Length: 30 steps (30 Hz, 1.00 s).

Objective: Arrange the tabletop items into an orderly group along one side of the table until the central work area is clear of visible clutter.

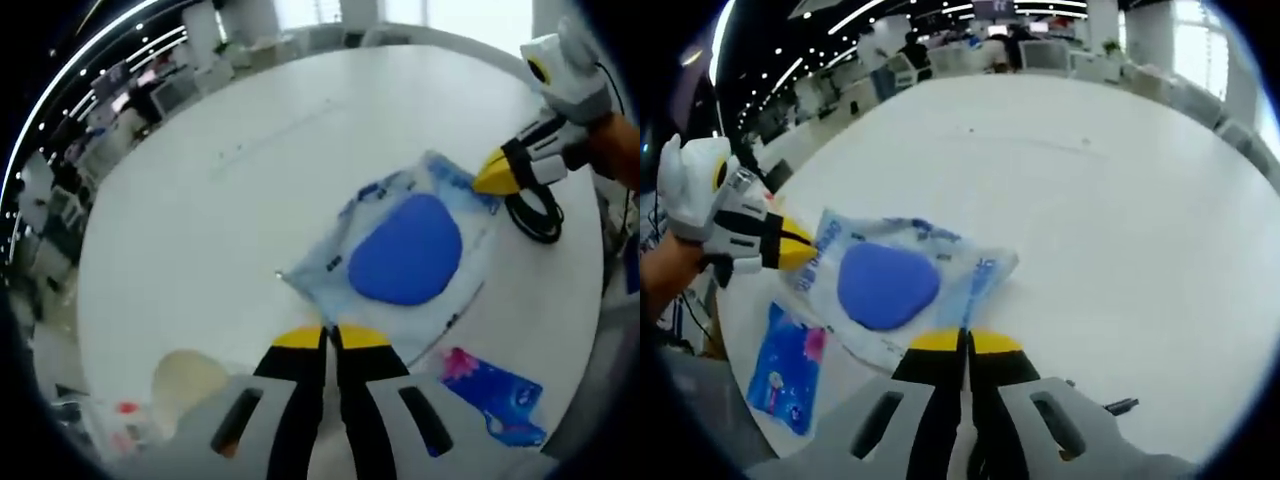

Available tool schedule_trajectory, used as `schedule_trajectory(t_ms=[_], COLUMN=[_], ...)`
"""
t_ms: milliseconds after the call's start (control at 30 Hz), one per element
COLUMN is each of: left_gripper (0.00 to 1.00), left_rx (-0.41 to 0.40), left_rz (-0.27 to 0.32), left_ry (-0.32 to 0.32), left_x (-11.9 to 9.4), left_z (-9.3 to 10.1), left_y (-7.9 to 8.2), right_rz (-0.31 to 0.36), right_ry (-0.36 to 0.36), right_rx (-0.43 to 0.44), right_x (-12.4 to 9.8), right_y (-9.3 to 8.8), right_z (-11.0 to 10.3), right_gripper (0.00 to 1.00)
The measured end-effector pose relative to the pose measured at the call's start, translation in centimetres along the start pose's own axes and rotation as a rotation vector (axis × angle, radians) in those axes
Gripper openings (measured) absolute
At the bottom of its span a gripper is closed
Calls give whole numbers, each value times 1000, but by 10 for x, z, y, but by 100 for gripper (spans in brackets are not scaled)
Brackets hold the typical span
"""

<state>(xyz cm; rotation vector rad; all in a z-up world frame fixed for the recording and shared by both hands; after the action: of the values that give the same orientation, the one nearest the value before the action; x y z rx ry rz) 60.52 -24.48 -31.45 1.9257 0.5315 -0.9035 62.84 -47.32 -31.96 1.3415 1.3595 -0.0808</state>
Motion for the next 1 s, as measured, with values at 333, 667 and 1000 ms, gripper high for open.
schedule_trajectory(t_ms=[333, 667, 1000], left_gripper=[2, 2, 9], left_rx=[76, 110, 101], left_rz=[4, 4, 34], left_ry=[35, 42, 51], left_x=[1, 4, 1], left_z=[1, 2, -1], left_y=[-1, 0, 4], right_rz=[-10, -29, -9], right_ry=[-2, 3, 10], right_rx=[14, 23, 50], right_x=[4, 9, 11], right_y=[-5, -13, -15], right_z=[0, 0, -2], right_gripper=[2, 6, 12])
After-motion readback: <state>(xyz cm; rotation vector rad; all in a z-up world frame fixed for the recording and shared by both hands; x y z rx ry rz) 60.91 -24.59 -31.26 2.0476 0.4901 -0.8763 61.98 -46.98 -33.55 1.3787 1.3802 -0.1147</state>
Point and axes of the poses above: the point that each gripper's makers call its tool centre point, and the gripper's own axes: x roughly forward along the fingers, z roughly to its right, y roughly out of its top, the point moved 7 cm from there along -x, roughly backward along the fingers, and after that the axes turned 14 degrees about y, right-handed, at the moved point
